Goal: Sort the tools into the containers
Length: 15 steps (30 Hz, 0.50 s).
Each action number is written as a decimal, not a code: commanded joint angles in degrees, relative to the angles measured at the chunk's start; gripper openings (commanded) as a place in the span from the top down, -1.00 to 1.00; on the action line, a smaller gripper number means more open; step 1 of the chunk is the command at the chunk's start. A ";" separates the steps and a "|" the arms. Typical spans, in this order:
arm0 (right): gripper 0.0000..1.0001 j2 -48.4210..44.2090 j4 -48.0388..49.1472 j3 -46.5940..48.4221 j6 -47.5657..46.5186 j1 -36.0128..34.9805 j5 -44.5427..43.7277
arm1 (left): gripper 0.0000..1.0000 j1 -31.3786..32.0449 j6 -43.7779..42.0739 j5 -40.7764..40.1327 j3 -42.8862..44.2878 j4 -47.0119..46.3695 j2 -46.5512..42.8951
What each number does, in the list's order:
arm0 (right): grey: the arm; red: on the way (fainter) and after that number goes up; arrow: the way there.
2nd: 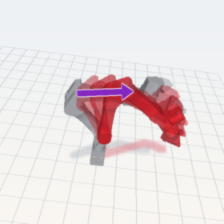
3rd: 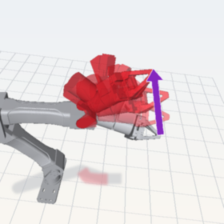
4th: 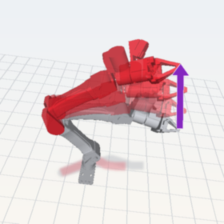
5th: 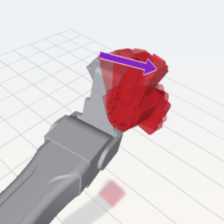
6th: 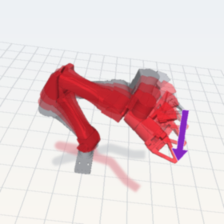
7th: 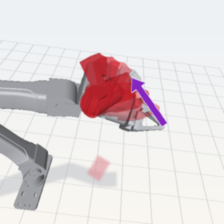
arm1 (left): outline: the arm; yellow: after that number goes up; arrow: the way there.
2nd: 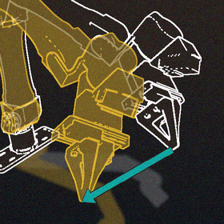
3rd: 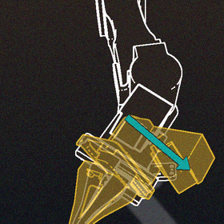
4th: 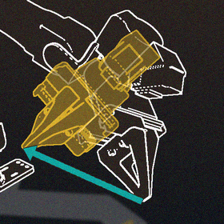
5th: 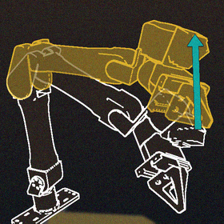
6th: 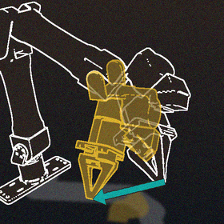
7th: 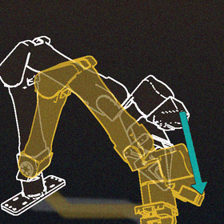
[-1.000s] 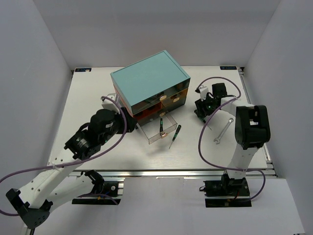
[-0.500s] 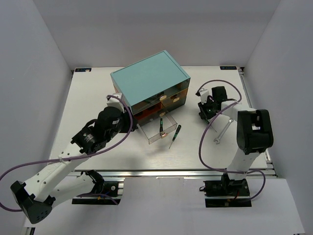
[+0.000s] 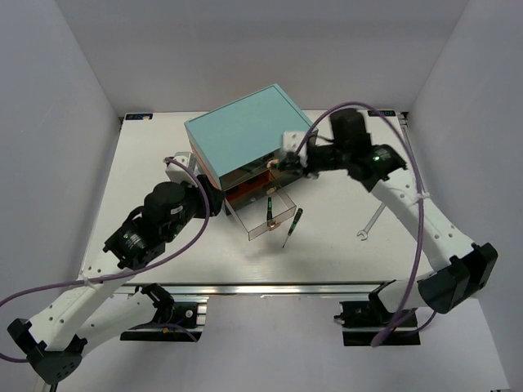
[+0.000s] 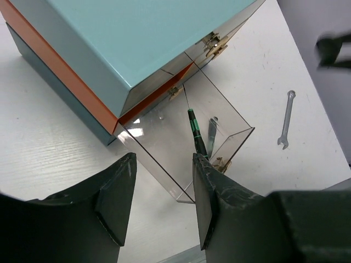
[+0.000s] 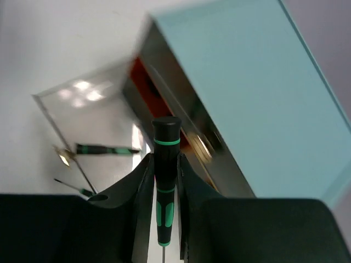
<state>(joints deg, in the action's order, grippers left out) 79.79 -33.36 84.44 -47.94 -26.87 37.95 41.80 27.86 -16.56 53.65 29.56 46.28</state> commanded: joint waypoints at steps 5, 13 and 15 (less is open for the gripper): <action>1.00 7.57 -6.62 2.65 -12.08 -16.88 -3.14 | -0.10 0.12 -0.70 -1.28 1.64 2.08 -3.12; 1.00 16.27 -1.97 7.14 1.07 -21.47 -9.65 | -0.10 0.21 2.82 -2.69 -0.91 5.24 -9.01; 0.97 16.89 0.84 6.44 2.85 -21.47 -12.02 | -0.10 0.21 3.34 -2.52 -1.18 5.68 -9.80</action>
<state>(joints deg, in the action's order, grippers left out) 96.75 -36.27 88.16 -50.72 -48.73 29.47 41.80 29.76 -18.24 53.01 33.45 37.50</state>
